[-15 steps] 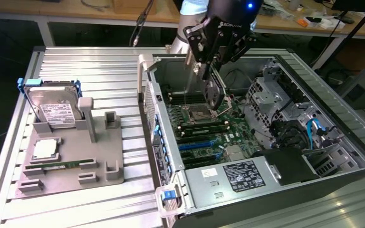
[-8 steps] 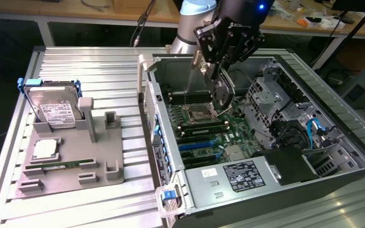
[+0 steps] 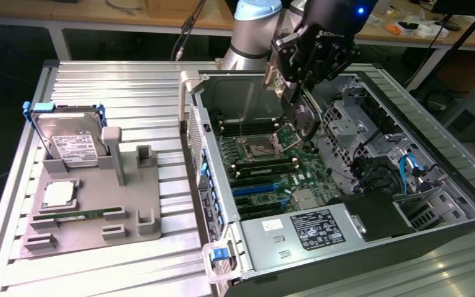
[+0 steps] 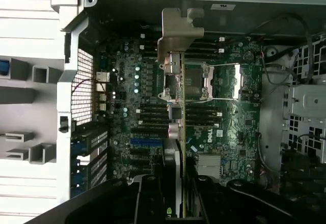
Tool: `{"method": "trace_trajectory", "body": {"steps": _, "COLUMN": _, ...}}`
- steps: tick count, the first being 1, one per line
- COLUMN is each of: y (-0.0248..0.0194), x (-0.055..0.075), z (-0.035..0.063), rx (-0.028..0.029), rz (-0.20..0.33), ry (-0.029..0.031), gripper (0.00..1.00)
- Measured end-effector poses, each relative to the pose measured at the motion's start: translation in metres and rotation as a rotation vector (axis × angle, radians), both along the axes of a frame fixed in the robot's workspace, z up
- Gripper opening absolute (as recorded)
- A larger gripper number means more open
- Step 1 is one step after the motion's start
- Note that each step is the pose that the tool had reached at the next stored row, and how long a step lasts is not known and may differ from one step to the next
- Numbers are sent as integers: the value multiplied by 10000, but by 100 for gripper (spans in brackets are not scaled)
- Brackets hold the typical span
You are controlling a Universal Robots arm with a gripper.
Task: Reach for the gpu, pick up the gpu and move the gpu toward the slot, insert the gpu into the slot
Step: 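Pick up the gpu and move the gpu toward the slot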
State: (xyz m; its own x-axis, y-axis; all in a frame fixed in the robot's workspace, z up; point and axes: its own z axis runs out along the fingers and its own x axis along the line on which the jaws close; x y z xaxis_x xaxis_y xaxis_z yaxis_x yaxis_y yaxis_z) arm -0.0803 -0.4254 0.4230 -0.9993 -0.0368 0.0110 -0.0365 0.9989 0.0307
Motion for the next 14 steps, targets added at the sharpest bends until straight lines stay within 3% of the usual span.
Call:
{"method": "trace_trajectory", "body": {"steps": 10, "y": -1, "x": 382, "z": -3, "rx": 0, "rz": 0, "ry": 0, "gripper": 27}}
{"method": "trace_trajectory", "body": {"steps": 14, "y": 0, "x": 386, "z": -3, "rx": 0, "rz": 0, "ry": 0, "gripper": 27}}
